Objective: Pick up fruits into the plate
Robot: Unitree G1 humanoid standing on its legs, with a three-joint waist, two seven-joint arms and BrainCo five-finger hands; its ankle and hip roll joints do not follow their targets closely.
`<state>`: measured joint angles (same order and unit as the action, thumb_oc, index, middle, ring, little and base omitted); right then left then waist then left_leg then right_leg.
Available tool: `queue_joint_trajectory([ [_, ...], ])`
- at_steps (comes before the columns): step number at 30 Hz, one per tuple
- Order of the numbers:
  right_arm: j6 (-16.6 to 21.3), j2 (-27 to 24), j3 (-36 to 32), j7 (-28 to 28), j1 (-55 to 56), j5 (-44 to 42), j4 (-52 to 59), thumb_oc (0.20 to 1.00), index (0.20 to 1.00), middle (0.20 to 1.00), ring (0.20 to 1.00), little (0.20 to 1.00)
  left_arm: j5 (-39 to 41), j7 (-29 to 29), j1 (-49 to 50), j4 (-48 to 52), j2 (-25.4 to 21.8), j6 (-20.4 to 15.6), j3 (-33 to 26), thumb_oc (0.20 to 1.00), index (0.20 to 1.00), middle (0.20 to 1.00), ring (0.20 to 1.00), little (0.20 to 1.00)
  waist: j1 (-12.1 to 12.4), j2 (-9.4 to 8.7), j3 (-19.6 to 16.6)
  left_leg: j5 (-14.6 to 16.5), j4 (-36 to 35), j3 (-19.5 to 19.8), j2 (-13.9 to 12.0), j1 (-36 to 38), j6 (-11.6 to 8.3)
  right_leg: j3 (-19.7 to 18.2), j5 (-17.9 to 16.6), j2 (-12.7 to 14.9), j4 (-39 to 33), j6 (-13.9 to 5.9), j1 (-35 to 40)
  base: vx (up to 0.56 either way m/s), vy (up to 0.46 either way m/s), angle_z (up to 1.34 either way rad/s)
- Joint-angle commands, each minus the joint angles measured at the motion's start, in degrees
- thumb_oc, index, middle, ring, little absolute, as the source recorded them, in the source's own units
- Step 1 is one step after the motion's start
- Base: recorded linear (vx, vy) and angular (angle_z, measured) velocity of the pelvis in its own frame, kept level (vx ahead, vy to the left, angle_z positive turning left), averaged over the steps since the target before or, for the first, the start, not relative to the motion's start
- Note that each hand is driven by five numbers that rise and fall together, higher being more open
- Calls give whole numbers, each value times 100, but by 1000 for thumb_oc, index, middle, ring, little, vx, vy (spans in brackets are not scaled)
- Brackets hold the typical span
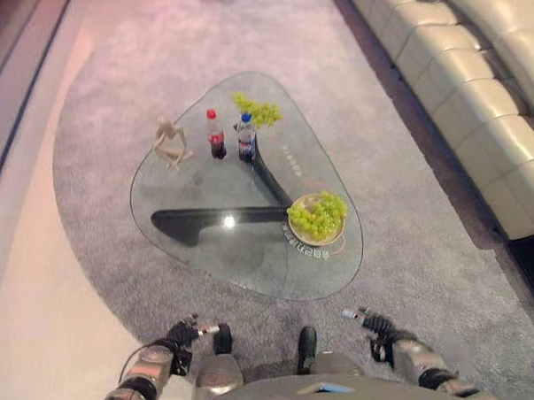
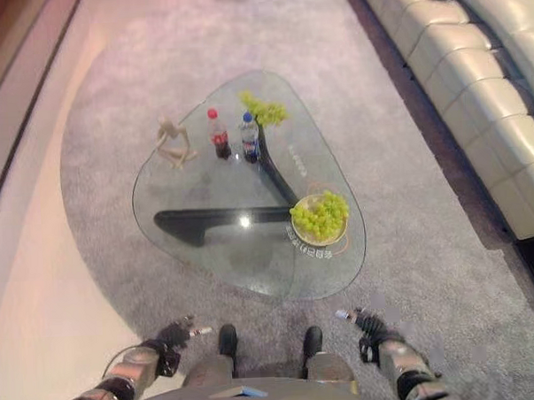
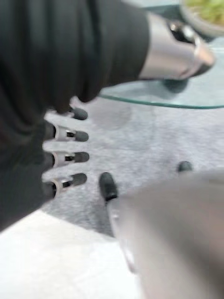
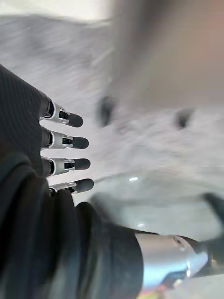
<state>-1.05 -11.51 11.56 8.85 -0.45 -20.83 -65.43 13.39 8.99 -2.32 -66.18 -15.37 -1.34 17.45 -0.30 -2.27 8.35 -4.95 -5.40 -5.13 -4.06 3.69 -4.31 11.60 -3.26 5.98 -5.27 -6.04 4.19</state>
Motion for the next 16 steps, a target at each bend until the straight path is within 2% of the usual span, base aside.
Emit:
queue_joint_trajectory([
  [1,241,-78,142,180,-136,168,-438,1000,1000,1000,1000,1000,-26,110,-144,-465,184,86,-39,1000,1000,1000,1000,1000,-27,132,62,341,56,-201,313,168,236,-91,-140,17,349,-41,-115,47,103,-19],
  [2,218,-56,97,34,-99,212,-561,1000,1000,1000,1000,1000,38,118,-115,-503,234,135,-42,1000,1000,1000,1000,1000,-71,171,43,361,55,-219,321,208,248,-117,-116,12,346,-22,-85,59,114,-4],
  [4,-77,-39,-73,-267,-2,353,-862,1000,1000,1000,1000,1000,-1,68,-44,-595,368,227,-75,1000,1000,1000,1000,1000,-163,245,1,406,51,-241,351,309,279,-197,-78,-22,325,9,16,88,127,-9],
  [5,-153,-43,-152,-263,41,384,-957,1000,1000,1000,1000,1000,3,53,-16,-616,416,248,-59,1000,1000,1000,1000,1000,-201,271,-12,430,45,-244,362,354,293,-239,-63,-39,312,18,56,87,100,-22],
  [11,173,-54,-66,-124,17,813,-1060,1000,1000,1000,1000,1000,-131,-35,24,-737,520,412,-26,1000,1000,1000,1000,1000,-231,294,-89,514,40,-213,385,497,327,-279,-39,-52,237,27,216,52,20,-9],
  [16,235,-15,81,-96,-45,814,-999,1000,1000,1000,1000,1000,-149,-231,-12,-788,513,580,21,1000,1000,1000,1000,1000,-235,253,-131,541,40,-218,385,552,356,-301,-12,-92,227,55,282,26,-16,-7],
])
